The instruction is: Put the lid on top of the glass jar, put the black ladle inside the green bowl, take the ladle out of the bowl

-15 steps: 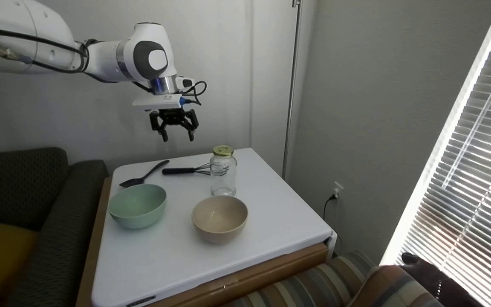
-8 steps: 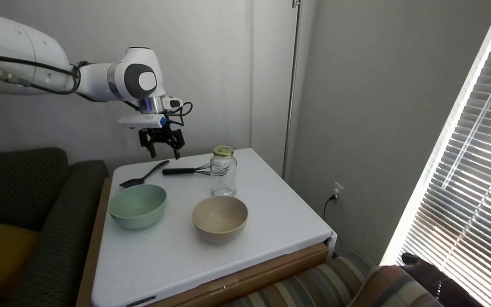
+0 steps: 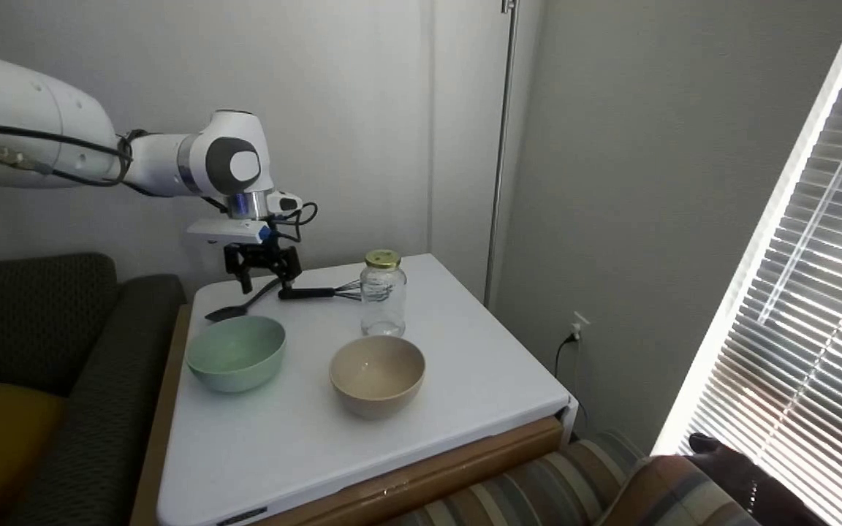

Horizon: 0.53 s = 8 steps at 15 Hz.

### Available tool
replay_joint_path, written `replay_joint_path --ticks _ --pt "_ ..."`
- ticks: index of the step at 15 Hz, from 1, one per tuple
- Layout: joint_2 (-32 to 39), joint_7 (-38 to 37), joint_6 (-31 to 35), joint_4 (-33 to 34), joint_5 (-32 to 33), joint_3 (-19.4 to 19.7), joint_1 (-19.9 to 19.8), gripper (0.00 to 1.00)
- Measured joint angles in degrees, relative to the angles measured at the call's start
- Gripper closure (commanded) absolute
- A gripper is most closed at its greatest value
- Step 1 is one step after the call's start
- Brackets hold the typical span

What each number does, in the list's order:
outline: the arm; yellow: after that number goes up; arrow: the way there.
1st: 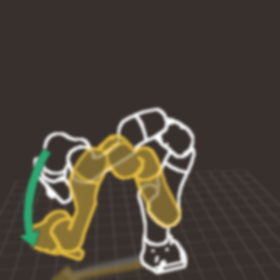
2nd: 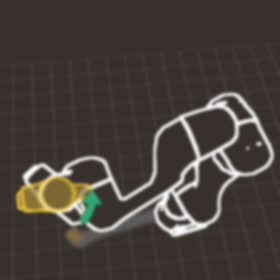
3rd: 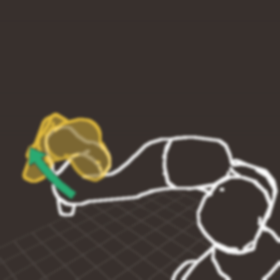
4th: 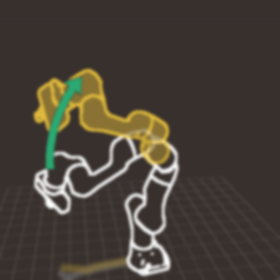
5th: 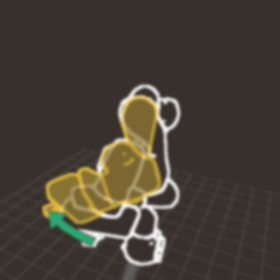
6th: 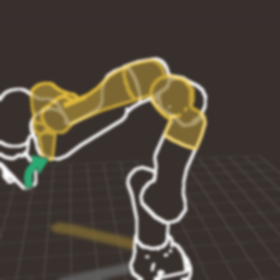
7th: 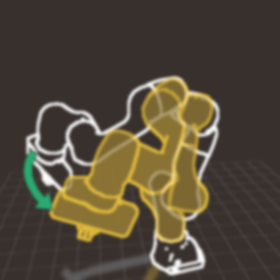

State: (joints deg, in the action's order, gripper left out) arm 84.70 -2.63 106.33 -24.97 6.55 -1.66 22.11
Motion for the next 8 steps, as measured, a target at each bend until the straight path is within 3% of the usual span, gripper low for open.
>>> replay_joint_path --ticks 8 --pt "-0.3 0.8 0.3 1.0 -0.6 0.0 -0.1 0.0"
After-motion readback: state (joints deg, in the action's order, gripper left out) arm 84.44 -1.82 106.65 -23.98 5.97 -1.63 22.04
